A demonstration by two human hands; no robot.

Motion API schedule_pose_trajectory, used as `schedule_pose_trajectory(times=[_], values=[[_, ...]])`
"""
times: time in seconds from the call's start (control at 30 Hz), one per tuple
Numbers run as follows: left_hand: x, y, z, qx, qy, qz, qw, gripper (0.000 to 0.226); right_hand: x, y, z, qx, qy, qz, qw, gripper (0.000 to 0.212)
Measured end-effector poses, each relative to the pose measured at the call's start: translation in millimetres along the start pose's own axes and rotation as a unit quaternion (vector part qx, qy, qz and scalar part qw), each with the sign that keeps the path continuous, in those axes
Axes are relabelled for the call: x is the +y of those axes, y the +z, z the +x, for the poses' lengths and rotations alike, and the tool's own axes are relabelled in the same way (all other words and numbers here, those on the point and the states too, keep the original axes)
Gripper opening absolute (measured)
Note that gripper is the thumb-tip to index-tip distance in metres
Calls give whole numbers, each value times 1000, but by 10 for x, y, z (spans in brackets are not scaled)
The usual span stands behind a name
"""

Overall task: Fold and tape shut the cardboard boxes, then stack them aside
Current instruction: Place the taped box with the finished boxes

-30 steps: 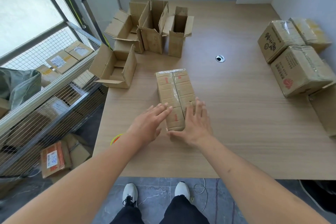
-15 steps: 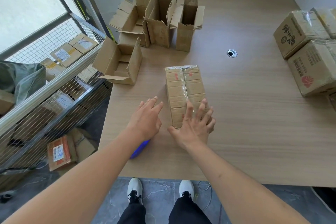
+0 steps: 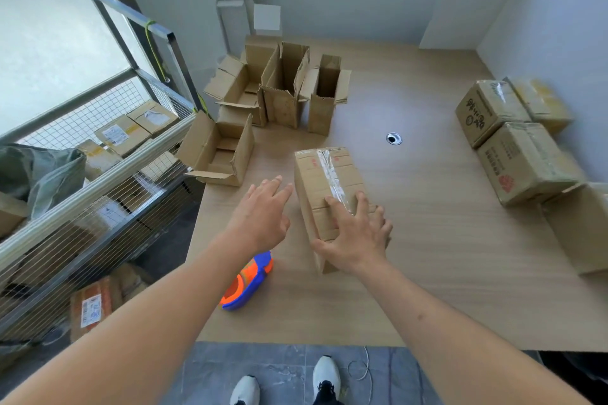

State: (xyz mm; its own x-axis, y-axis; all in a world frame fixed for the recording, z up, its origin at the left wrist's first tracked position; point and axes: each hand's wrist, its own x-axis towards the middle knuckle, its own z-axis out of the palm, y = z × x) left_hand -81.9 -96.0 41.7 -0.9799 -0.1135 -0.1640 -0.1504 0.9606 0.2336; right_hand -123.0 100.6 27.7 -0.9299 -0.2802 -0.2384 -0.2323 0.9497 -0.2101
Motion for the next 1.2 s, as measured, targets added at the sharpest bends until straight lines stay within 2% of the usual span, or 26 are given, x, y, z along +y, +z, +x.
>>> schedule_pose_trajectory(times=[0.37, 0.63, 0.93, 1.2], values=[[3, -890, -202, 37, 98, 25, 994, 69, -431, -781, -594, 110, 59, -6, 992, 91], [420, -1354, -336, 69, 181, 49, 980, 71, -290, -1312, -1085, 168, 110, 5, 980, 92], [1271, -1460, -330, 84, 231, 68, 967, 68, 373, -1600, -1420, 201, 142, 10, 969, 93], [2444, -1123, -263, 78, 223, 67, 969, 67, 1548, -1810, -1659, 215, 136, 12, 967, 94]])
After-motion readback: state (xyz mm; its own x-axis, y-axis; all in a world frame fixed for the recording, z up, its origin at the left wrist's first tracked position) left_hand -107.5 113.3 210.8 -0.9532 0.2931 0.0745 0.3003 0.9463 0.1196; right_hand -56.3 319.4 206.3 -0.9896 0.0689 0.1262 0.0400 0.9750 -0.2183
